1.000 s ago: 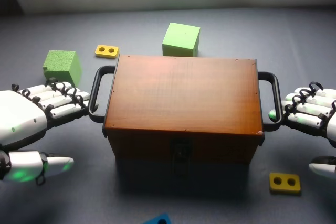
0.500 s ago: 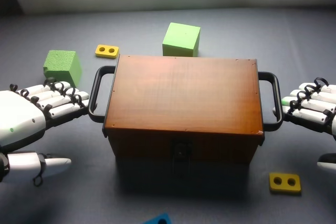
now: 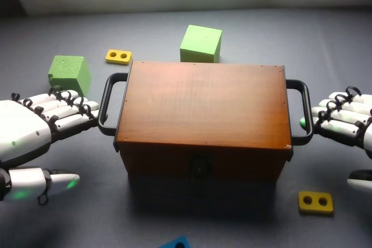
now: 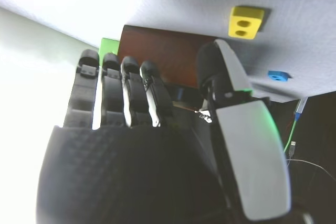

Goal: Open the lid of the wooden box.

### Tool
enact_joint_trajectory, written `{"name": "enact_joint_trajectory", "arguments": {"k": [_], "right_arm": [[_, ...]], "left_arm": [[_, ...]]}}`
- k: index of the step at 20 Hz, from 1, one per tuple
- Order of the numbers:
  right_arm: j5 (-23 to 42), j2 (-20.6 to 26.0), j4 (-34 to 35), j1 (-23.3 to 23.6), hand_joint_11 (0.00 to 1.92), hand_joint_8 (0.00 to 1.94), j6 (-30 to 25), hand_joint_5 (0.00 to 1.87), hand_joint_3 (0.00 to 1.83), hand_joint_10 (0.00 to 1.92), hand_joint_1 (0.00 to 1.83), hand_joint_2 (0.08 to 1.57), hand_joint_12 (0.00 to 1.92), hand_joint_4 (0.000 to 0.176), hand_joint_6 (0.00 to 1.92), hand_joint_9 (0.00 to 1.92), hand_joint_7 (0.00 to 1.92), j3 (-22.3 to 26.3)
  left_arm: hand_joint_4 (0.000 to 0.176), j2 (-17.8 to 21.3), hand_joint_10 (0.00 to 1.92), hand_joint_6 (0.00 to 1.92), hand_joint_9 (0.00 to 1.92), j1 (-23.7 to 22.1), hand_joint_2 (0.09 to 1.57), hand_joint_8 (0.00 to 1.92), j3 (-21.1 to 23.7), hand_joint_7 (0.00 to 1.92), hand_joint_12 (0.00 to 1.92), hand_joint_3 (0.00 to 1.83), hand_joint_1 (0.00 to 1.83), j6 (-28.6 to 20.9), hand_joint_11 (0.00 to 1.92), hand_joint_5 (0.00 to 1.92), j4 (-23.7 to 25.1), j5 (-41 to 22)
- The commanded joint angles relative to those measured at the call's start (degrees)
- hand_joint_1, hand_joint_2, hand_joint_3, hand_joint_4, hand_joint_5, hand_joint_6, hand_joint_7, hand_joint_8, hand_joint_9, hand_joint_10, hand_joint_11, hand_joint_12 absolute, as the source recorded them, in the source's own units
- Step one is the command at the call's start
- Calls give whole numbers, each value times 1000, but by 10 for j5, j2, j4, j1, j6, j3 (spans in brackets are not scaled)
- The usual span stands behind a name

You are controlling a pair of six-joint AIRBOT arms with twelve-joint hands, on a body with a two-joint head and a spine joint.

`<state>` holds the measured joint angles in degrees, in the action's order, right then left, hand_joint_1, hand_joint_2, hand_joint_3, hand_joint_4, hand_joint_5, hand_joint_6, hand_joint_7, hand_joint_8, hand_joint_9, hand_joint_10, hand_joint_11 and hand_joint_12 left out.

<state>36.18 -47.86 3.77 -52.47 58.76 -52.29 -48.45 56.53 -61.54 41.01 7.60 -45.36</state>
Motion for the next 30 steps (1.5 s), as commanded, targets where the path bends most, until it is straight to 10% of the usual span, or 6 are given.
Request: {"name": "enact_joint_trajectory", "arguments": {"k": [1,19,23,30], "right_arm": [[77,1,-2,4,0,0,-5,0,0,0,799,1346,0,0,0,0,0,-1],[107,7,8,-4,27,0,-36,0,2,0,575,1421,16,0,0,0,0,-4],[111,7,9,-5,0,0,-38,0,0,0,557,1418,1208,0,0,0,0,-4],[132,9,12,-11,0,0,-56,0,1,0,481,1422,1381,25,0,0,0,-6]], "left_arm": [[48,-2,0,0,0,-9,1384,0,-1,0,0,1,299,-2,0,0,-4,-72],[69,-2,0,0,0,-6,1350,0,1,0,0,0,540,-3,0,0,-7,-89],[87,-2,0,0,0,-6,1366,0,2,0,0,3,536,-4,0,0,-7,-91],[76,0,0,0,0,-5,1368,0,4,0,0,2,543,-8,0,0,-7,-105]]}}
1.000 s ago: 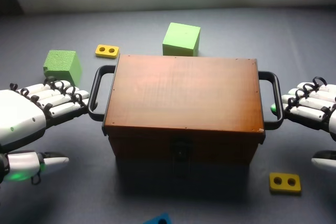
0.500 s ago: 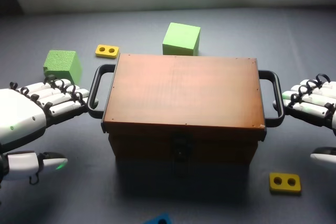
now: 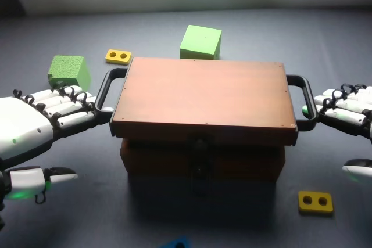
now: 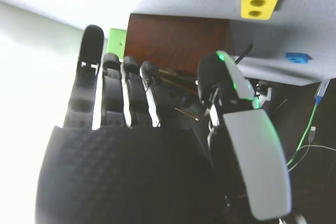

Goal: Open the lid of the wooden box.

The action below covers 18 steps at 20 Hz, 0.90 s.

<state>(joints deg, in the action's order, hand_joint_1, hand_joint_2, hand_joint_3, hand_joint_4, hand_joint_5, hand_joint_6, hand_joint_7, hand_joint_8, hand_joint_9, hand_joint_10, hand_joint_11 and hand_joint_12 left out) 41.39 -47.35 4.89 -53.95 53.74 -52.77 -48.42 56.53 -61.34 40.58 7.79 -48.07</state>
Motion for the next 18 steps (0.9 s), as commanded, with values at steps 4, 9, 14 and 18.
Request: {"name": "enact_joint_trajectory", "arguments": {"k": [4,9,14,18], "right_arm": [[85,4,1,2,0,0,-10,0,0,0,516,1412,1542,40,0,0,0,-2],[102,6,1,0,0,0,-20,0,0,0,538,1406,1600,56,0,0,0,-2],[114,6,1,0,0,0,-24,0,1,0,501,1403,1368,70,0,0,0,-2],[114,6,1,0,0,0,-24,0,0,0,503,1406,1103,54,0,0,0,-2]], "left_arm": [[52,1,0,0,0,-4,1369,0,3,0,0,2,574,-4,0,0,-9,-82],[59,7,0,0,0,-3,1378,0,8,0,0,4,556,-8,0,0,-9,-105],[55,8,0,0,0,-3,1375,0,8,0,0,0,571,-10,0,0,-9,-115],[46,8,0,0,0,-3,1377,0,8,0,0,0,569,-10,0,0,-9,-115]]}}
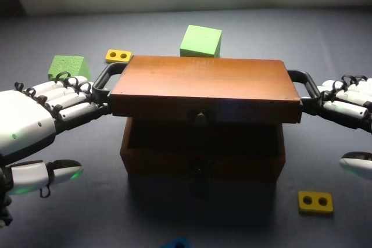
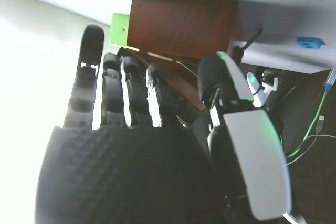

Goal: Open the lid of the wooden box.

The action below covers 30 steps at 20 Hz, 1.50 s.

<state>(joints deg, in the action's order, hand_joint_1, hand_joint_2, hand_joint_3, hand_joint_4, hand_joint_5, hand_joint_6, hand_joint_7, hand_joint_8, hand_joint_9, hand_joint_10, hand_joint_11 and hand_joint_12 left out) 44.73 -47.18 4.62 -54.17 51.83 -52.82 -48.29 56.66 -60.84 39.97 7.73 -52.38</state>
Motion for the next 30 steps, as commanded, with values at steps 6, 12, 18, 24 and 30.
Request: {"name": "enact_joint_trajectory", "arguments": {"k": [6,12,18,24,30], "right_arm": [[99,5,4,2,0,0,-10,0,0,0,580,1385,32,0,0,0,0,-1],[99,5,4,2,4,0,-10,0,1,0,505,1394,2,0,0,0,0,-1],[145,9,19,2,0,0,-12,0,4,0,681,1418,0,0,0,0,0,-8],[151,7,24,3,0,0,-12,0,1,0,661,1411,0,0,0,0,0,-10],[159,-21,45,22,0,0,-12,0,9,0,766,1439,0,0,0,0,0,-36]], "left_arm": [[31,9,0,0,0,-5,1351,0,4,0,0,0,678,-4,0,0,-9,-87],[27,9,0,0,0,-5,1368,0,4,0,0,3,630,-4,0,0,-9,-87],[0,12,0,0,0,-5,1354,0,2,0,0,0,625,-3,0,0,-33,-152],[11,12,0,0,0,-7,1352,0,1,0,0,2,564,1,0,0,-37,-157],[0,-21,0,0,0,-52,1367,0,-32,0,0,3,564,3,0,0,-44,-127]]}}
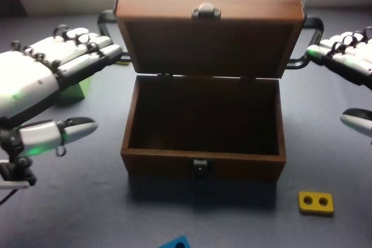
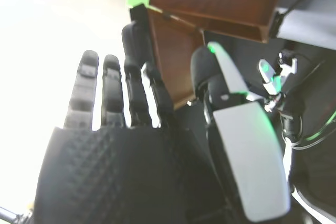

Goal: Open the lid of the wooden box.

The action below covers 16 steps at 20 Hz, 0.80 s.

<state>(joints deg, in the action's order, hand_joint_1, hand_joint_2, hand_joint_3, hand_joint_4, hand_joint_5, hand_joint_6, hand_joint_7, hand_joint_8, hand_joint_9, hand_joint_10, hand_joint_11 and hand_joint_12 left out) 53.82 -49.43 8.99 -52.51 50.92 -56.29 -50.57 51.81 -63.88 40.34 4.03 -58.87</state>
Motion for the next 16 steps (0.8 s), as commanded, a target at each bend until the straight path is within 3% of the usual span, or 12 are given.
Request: {"name": "enact_joint_trajectory", "arguments": {"k": [1,3,4,6,7,9,10,11,16], "right_arm": [[68,-1,4,6,0,0,-3,0,7,0,794,1439,0,0,0,0,0,-5],[68,-7,10,9,0,0,-3,0,2,0,843,1433,0,0,0,0,0,-10],[68,-9,13,11,0,0,-3,0,3,0,841,1437,0,0,0,0,0,-13],[68,-14,16,16,0,0,-3,0,1,0,820,1433,0,0,0,0,0,-18],[65,-18,18,20,0,0,-3,0,1,0,819,1433,0,0,0,0,0,-22],[56,-25,20,28,0,0,-3,0,0,0,814,1430,0,0,0,0,0,-30],[52,-29,22,32,0,0,-3,0,0,0,814,1430,0,0,0,0,0,-34],[48,-33,23,36,0,0,-3,0,0,0,776,1426,0,0,0,0,0,-38],[41,-40,27,43,0,0,-3,0,0,0,867,1410,0,0,0,0,0,-45]], "left_arm": [[0,-2,0,0,0,-9,1358,0,-6,0,0,0,598,-1,0,0,-7,-55],[0,-11,0,0,0,-20,1360,0,-15,0,0,0,599,-1,0,0,-7,-46],[23,-14,0,0,0,-25,1365,0,-18,0,0,2,570,-1,0,0,-8,-40],[20,-19,0,0,0,-33,1354,0,-24,0,0,0,633,-1,0,0,-8,-32],[42,-23,0,0,0,-37,1351,0,-29,0,0,0,622,-1,0,0,-10,-28],[50,-30,0,0,0,-44,1354,0,-37,0,0,0,627,-1,0,0,-14,-21],[50,-33,0,0,0,-47,1354,0,-41,0,0,0,627,-1,0,0,-17,-18],[36,-36,0,0,0,-51,1353,0,-46,0,0,0,626,-1,0,0,-20,-14],[36,-40,0,0,0,-55,1349,0,-50,0,0,0,632,-2,0,0,-24,-16]]}}
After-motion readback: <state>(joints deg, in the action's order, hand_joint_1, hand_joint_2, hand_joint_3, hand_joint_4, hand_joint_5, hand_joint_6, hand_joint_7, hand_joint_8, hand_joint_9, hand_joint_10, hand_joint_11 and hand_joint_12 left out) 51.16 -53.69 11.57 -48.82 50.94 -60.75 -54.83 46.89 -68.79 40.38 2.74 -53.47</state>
